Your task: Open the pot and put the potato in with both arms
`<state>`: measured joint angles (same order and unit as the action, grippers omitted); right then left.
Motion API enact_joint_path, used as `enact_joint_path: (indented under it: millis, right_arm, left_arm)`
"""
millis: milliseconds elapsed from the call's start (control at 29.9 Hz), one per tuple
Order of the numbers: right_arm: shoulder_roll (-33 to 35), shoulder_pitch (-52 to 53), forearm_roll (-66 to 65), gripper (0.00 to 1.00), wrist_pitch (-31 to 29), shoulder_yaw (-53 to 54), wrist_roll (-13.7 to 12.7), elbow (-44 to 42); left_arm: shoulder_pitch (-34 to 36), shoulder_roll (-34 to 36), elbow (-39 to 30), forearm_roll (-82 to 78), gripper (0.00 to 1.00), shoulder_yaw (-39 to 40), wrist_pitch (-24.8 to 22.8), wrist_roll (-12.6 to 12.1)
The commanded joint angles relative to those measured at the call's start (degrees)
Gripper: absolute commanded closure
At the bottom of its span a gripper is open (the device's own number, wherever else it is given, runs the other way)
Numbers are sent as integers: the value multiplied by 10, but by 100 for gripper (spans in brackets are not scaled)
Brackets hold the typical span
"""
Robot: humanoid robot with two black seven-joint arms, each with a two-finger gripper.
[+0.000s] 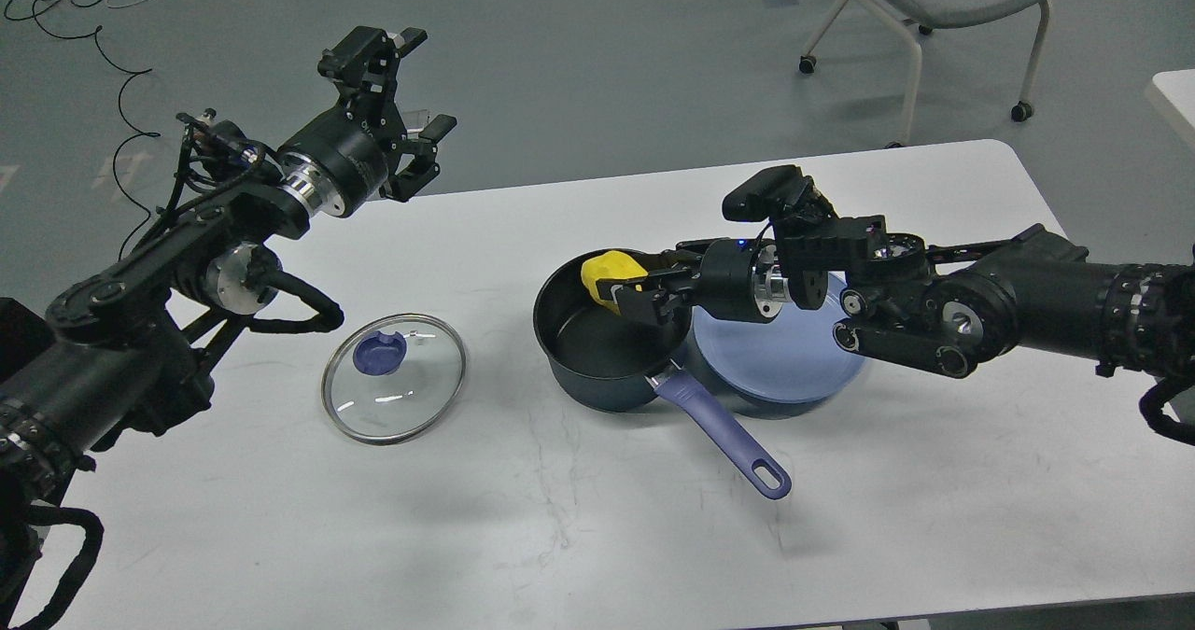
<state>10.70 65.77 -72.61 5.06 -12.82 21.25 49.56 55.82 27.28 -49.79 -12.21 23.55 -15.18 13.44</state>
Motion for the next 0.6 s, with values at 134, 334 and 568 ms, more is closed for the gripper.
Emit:
enact_joint_path:
  millis: [134,334,568]
  right_arm:
    - [5,0,48,0,2,20,-2,2]
    - [17,0,128,0,7,136,-1,-3]
    - [38,-58,322,0,0,342,1,12]
  left_arm:
    - [1,-14,0,0,2,1,0,-3]
    - [0,-40,0,9,2,4,4,-3]
    - [-51,-76,-2,11,2,69,22,-3]
